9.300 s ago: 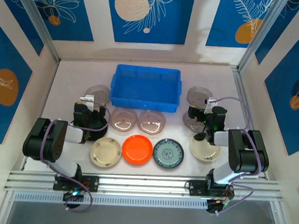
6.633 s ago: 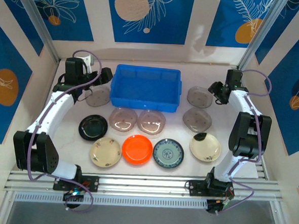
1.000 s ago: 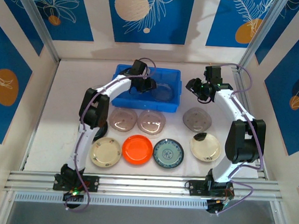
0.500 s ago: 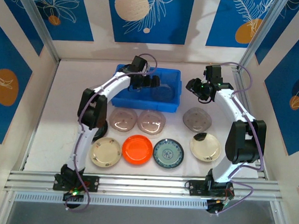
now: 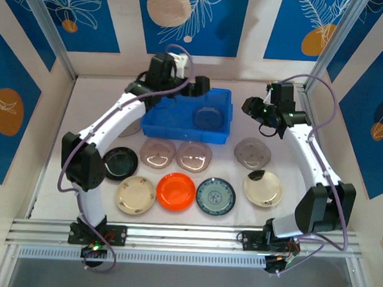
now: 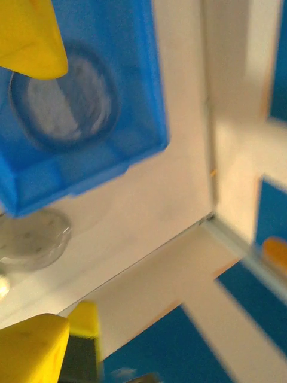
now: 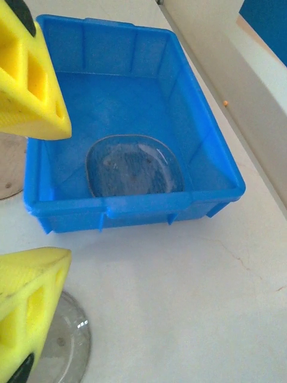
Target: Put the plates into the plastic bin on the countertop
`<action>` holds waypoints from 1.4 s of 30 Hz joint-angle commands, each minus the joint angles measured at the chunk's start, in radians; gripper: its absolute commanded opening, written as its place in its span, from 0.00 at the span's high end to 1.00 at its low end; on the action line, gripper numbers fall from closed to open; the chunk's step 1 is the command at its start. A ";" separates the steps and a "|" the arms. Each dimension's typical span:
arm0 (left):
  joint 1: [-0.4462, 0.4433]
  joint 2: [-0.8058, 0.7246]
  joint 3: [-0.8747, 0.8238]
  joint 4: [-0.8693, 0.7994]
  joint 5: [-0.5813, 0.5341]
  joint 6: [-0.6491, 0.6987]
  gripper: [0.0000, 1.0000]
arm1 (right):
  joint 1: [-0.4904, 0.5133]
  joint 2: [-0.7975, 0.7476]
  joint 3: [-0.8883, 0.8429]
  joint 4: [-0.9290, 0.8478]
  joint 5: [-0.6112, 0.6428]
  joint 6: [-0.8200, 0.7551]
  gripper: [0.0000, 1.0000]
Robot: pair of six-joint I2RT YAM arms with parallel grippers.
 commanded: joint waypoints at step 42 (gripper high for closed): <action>-0.420 0.698 0.488 -0.561 0.400 0.136 0.47 | -0.343 -0.289 -0.302 0.133 -0.270 0.182 0.54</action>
